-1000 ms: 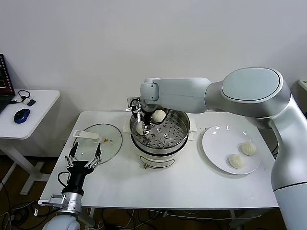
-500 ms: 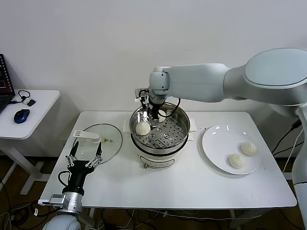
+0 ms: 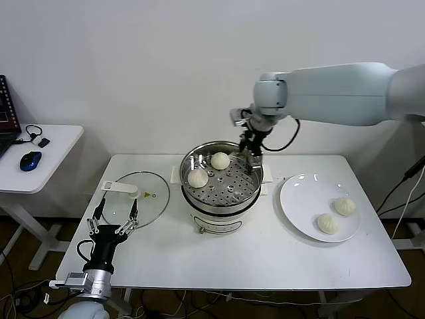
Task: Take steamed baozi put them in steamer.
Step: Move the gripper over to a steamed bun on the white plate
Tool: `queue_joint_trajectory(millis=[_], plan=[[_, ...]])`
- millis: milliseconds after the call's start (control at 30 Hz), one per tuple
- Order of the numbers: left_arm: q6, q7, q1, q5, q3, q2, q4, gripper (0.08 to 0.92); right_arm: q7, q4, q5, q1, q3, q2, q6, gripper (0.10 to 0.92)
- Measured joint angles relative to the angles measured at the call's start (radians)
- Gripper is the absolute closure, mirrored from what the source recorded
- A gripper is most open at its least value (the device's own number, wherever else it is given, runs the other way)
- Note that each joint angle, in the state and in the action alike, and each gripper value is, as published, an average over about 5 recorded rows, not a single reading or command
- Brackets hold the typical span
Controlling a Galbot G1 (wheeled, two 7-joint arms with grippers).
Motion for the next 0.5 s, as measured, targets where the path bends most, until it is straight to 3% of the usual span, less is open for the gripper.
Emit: queue_joint_trajectory(millis=[500], plan=[[-0.005,0.0,0.01,0.023,0.011,-0.019,0.009,0.177,-0.047,0.012,-0.198,-0.013,-0.1,-0.286,0.183,0.203]])
